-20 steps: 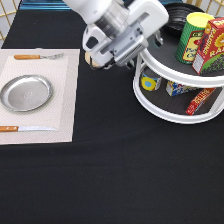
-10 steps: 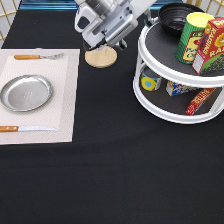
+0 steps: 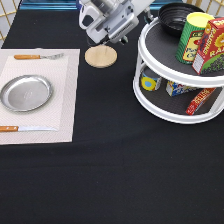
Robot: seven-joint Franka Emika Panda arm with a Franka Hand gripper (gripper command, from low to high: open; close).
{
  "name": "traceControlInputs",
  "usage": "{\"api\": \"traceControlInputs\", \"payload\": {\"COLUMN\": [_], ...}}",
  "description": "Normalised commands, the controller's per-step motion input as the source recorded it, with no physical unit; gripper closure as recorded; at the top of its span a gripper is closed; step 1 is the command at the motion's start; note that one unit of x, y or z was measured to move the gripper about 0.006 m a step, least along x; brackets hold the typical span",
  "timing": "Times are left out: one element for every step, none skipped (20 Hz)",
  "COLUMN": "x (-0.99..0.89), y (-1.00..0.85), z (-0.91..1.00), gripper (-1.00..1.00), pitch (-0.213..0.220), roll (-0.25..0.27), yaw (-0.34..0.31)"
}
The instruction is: Pick up the bowl from the lazy Susan and put bowl on the plate
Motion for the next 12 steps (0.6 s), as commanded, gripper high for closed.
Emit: {"api": "traceControlInputs", "payload": {"x": [-0.18, -0.19, -0.21, -0.21, -0.24, -0.25, -0.22, -0.09, -0.02, 0.01, 0.16, 0.31], "y": [0.34, 0.21, 0.10, 0.15, 0.15, 0.17, 0.16, 0.17, 0.12, 0.04, 0.07, 0.00], "z": [-0.24, -0.32, -0.36, -0.36, -0.36, -0.29, -0.23, -0.13, -0.07, -0.01, -0.01, -0.01], "gripper": [-1.00, -1.00, -1.00, -1.00, -1.00, -1.00, -1.00, -1.00, -1.00, -1.00, -1.00, -1.00], "pitch": [0.000, 0.000, 0.000, 0.000, 0.000, 0.000, 0.000, 0.000, 0.000, 0.000, 0.000, -0.002], "roll": [-0.065, -0.057, -0.027, -0.027, -0.026, -0.031, -0.034, -0.045, -0.051, -0.051, -0.061, -0.059], "yaw": [0.042, 0.032, 0.037, 0.046, 0.049, 0.052, 0.055, 0.055, 0.047, 0.041, 0.034, 0.025]}}
